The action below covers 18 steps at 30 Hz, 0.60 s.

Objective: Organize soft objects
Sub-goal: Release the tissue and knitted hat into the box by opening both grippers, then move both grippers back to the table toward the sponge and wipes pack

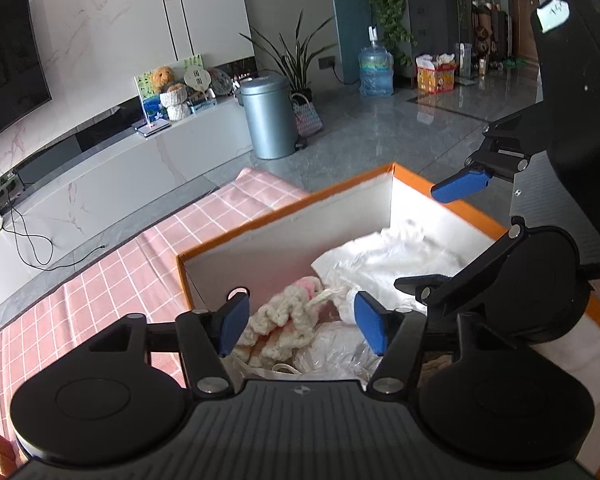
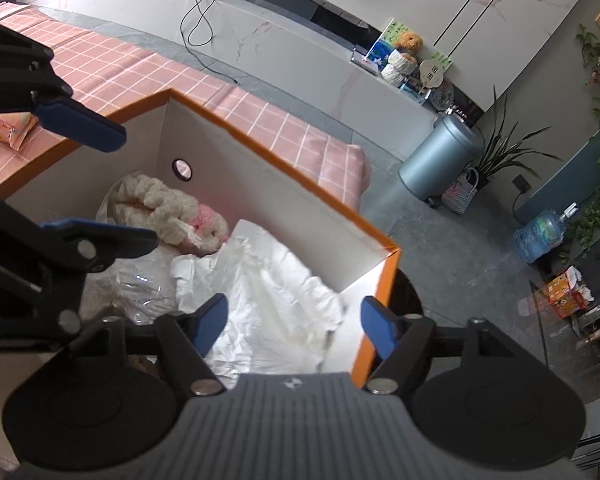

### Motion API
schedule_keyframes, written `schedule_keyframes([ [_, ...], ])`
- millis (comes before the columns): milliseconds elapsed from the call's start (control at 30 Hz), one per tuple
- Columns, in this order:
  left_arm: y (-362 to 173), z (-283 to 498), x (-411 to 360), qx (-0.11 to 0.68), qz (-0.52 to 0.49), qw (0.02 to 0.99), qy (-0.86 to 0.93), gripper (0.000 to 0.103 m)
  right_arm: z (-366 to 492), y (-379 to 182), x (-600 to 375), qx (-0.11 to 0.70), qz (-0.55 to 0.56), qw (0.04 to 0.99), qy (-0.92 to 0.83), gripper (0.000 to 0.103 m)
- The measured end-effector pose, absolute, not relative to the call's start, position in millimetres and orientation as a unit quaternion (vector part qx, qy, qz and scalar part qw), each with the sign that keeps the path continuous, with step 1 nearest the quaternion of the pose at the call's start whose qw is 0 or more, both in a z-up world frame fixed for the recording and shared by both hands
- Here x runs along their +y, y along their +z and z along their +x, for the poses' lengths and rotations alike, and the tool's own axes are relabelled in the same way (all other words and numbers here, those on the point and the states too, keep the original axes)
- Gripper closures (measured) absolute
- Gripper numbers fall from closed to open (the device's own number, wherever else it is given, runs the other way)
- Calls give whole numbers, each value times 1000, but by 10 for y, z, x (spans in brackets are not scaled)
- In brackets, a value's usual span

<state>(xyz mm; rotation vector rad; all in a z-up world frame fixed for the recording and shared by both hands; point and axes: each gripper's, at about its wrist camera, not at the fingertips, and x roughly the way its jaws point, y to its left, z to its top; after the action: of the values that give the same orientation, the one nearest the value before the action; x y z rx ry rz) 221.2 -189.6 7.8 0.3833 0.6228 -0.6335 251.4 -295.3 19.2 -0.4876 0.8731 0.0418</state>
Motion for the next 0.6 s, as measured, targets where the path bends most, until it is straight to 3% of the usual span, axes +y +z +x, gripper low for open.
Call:
schedule_keyframes([
  [600, 520, 1850, -1476, 239, 113, 920, -290, 23, 1989, 687, -2985, 354, -183, 917, -35, 11],
])
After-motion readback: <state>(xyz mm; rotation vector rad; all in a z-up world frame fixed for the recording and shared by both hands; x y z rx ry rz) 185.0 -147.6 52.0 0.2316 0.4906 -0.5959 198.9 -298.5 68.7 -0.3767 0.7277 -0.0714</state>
